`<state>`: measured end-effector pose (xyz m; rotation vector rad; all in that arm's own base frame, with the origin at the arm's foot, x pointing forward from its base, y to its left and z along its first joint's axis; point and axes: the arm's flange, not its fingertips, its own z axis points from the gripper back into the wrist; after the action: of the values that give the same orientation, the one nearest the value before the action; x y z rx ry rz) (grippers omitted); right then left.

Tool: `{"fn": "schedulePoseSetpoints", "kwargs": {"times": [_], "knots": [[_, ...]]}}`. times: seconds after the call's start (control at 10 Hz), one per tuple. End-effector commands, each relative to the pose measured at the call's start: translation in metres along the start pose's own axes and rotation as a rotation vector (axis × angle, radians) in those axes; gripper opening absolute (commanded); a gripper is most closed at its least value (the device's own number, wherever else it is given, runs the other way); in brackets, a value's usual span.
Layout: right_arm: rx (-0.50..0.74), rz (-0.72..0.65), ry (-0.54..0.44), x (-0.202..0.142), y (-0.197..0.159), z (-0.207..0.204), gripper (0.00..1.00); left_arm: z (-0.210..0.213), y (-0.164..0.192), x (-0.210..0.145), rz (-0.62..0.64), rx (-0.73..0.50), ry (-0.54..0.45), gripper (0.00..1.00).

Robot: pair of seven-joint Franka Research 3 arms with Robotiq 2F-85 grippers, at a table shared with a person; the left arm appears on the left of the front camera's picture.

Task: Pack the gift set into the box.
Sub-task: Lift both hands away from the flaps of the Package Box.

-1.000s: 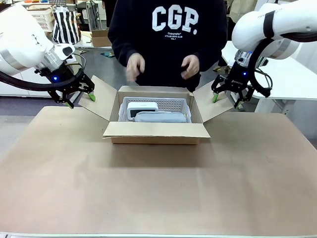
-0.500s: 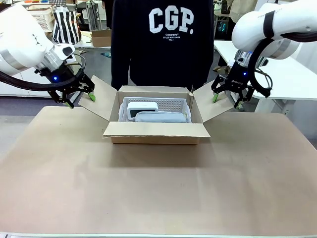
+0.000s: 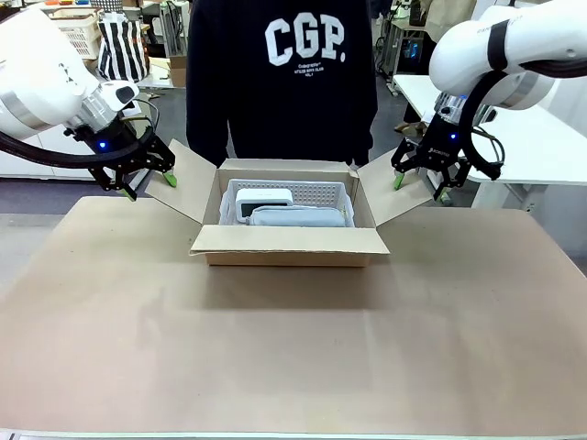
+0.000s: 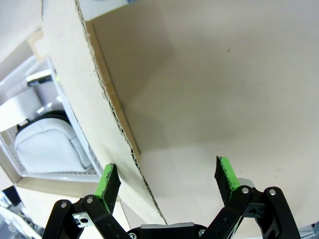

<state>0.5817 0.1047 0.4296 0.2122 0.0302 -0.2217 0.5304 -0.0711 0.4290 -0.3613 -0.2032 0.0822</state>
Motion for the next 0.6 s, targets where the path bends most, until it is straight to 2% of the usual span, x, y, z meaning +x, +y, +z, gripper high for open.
{"fn": "schedulePoseSetpoints", "kwargs": {"times": [0.0,0.5], "knots": [[-0.022,-0.012,-0.005,0.0001,0.0011,0.0028,1.0,0.002,-0.0012,-0.0016,0.01,0.02,-0.008,1.0],[0.0,0.0,0.0,0.0,0.0,0.0,1.0,0.0,0.0,0.0,0.0,0.0,0.0,1.0]]}}
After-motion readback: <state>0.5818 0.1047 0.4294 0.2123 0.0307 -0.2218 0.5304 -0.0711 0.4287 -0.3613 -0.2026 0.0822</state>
